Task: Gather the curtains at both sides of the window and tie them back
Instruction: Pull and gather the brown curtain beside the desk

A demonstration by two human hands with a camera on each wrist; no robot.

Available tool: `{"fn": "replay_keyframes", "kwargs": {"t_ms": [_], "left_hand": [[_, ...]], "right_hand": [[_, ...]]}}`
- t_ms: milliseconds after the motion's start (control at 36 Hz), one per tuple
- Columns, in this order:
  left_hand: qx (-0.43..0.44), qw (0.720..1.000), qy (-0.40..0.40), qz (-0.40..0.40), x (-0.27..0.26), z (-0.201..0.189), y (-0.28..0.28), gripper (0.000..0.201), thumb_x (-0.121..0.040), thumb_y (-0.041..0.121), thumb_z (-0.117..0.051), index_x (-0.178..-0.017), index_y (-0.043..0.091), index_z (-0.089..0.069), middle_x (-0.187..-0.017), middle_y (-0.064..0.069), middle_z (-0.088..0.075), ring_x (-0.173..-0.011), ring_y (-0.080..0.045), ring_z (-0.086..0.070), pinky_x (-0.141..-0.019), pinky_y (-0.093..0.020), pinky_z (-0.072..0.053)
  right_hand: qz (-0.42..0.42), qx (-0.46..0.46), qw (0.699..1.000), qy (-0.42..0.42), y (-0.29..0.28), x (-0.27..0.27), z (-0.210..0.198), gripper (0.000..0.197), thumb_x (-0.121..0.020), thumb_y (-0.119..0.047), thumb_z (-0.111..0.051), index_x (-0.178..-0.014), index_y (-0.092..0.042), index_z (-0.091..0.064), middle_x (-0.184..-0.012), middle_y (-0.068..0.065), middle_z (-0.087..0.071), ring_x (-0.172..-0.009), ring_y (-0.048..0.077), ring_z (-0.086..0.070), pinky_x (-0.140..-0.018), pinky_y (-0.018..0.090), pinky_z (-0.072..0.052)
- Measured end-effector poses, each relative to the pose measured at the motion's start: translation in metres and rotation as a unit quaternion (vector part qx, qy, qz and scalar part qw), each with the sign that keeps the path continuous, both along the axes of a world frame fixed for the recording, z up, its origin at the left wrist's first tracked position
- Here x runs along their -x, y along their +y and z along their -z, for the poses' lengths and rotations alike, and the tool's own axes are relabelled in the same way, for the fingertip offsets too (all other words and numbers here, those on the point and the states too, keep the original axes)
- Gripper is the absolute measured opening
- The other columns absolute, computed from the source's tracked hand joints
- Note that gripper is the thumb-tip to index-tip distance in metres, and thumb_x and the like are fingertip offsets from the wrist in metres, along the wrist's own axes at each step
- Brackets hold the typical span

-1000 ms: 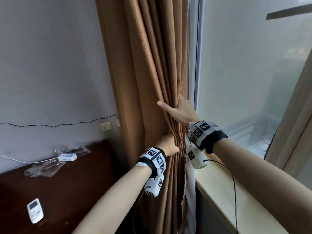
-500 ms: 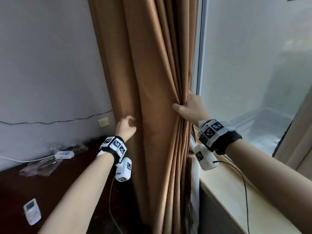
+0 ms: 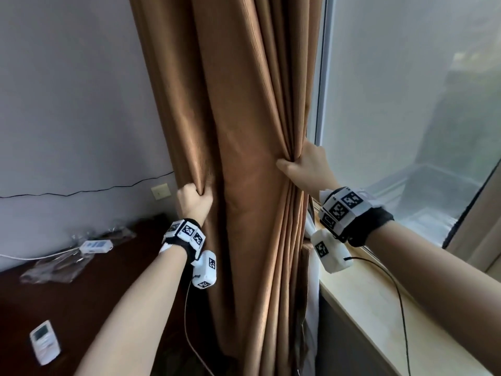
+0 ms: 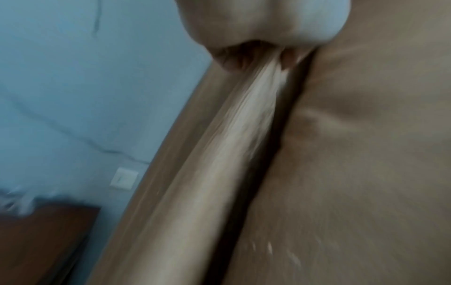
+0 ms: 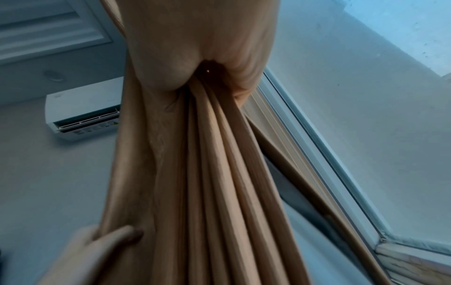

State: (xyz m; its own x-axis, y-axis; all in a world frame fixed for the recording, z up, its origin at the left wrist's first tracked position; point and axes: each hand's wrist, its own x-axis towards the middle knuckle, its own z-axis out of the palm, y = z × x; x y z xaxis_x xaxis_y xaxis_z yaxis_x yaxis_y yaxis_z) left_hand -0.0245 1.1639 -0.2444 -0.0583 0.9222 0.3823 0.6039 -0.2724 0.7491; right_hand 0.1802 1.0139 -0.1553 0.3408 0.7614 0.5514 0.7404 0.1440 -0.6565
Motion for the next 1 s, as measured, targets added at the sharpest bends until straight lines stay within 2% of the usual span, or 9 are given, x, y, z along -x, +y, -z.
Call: {"fn": "replay_keyframes", "kwargs": {"t_ms": [83,194,306,472,583,639,833,917,1000], "left_hand": [[-0.096,0.994,0.028,0.036,-0.001,-0.001,-0.031,0.037,-0.079,0.022,-0.067,-0.058,-0.008,-0.058,-0.061,-0.025,-0.060,-0.059,-0.041,-0.060,-0.056,-0.041,-0.050],[-0.200,0.964,0.095,0.146,-0.009,-0.007,-0.060,0.044,-0.069,0.024,-0.062,-0.037,0.000,-0.044,-0.038,-0.016,-0.047,-0.036,-0.035,-0.049,-0.040,-0.025,-0.035],[-0.268,0.934,0.136,0.194,-0.018,-0.030,-0.125,0.043,-0.071,0.024,-0.060,-0.036,0.005,-0.044,-0.036,-0.010,-0.045,-0.035,-0.030,-0.045,-0.045,-0.028,-0.023],[-0.209,0.935,0.148,0.244,-0.048,-0.034,-0.136,0.046,-0.078,0.019,-0.066,-0.044,0.015,-0.035,-0.042,0.005,-0.033,-0.043,-0.022,-0.037,-0.051,-0.027,-0.023],[-0.191,0.937,0.101,0.275,-0.074,-0.032,-0.155,0.032,-0.080,0.012,-0.062,-0.053,0.013,-0.045,-0.055,-0.009,-0.054,-0.053,-0.026,-0.051,-0.055,-0.022,-0.022],[-0.157,0.942,0.102,0.277,-0.088,-0.030,-0.159,0.022,-0.083,0.013,-0.056,-0.062,0.006,-0.053,-0.069,-0.014,-0.062,-0.066,-0.029,-0.057,-0.060,-0.024,-0.031],[-0.094,0.951,0.124,0.267,-0.102,-0.029,-0.152,0.014,-0.087,0.013,-0.054,-0.083,0.001,-0.058,-0.096,-0.019,-0.061,-0.093,-0.032,-0.056,-0.081,-0.031,-0.039],[-0.085,0.950,0.132,0.271,-0.100,-0.027,-0.151,0.013,-0.086,0.015,-0.053,-0.084,0.003,-0.057,-0.098,-0.017,-0.061,-0.094,-0.031,-0.056,-0.083,-0.033,-0.041],[-0.081,0.946,0.144,0.281,-0.097,-0.029,-0.149,0.010,-0.087,0.017,-0.051,-0.078,0.012,-0.052,-0.098,-0.017,-0.061,-0.095,-0.032,-0.057,-0.082,-0.033,-0.043]], "right_hand": [[0.002,0.005,1.000,0.003,0.002,0.001,0.002,0.024,-0.080,-0.016,-0.064,-0.078,-0.024,-0.041,-0.062,-0.008,-0.046,-0.056,0.004,-0.047,-0.048,0.010,-0.032],[0.007,-0.003,1.000,0.018,0.005,-0.001,0.005,0.024,-0.079,-0.016,-0.064,-0.096,-0.017,-0.046,-0.070,-0.006,-0.052,-0.063,0.009,-0.053,-0.058,0.019,-0.041],[-0.028,-0.008,0.999,0.020,-0.021,0.002,-0.005,0.034,-0.079,-0.016,-0.065,-0.110,-0.008,-0.054,-0.086,0.000,-0.058,-0.080,0.019,-0.057,-0.071,0.025,-0.045],[-0.019,-0.011,0.999,0.028,-0.018,0.005,-0.003,0.035,-0.081,-0.015,-0.064,-0.113,-0.006,-0.053,-0.089,0.000,-0.057,-0.082,0.015,-0.053,-0.072,0.021,-0.040],[-0.012,-0.007,0.999,0.040,-0.018,0.006,-0.001,0.030,-0.083,-0.019,-0.064,-0.109,-0.007,-0.054,-0.089,0.005,-0.061,-0.082,0.019,-0.057,-0.072,0.024,-0.041],[-0.011,-0.006,0.999,0.053,-0.018,0.005,-0.003,0.028,-0.085,-0.023,-0.063,-0.107,-0.009,-0.055,-0.088,0.005,-0.062,-0.082,0.021,-0.059,-0.072,0.026,-0.043],[-0.021,0.002,0.998,0.058,-0.026,0.000,-0.004,0.029,-0.082,-0.021,-0.055,-0.107,-0.007,-0.053,-0.087,0.005,-0.060,-0.077,0.020,-0.056,-0.070,0.027,-0.043],[-0.029,0.006,0.996,0.088,-0.026,0.002,-0.004,0.037,-0.085,-0.038,-0.054,-0.110,-0.011,-0.054,-0.095,0.005,-0.064,-0.086,0.021,-0.060,-0.073,0.027,-0.044],[-0.042,0.021,0.992,0.118,-0.026,0.005,-0.005,0.066,-0.082,-0.068,-0.050,-0.121,-0.015,-0.054,-0.106,0.000,-0.062,-0.094,0.015,-0.057,-0.081,0.026,-0.043]]}}
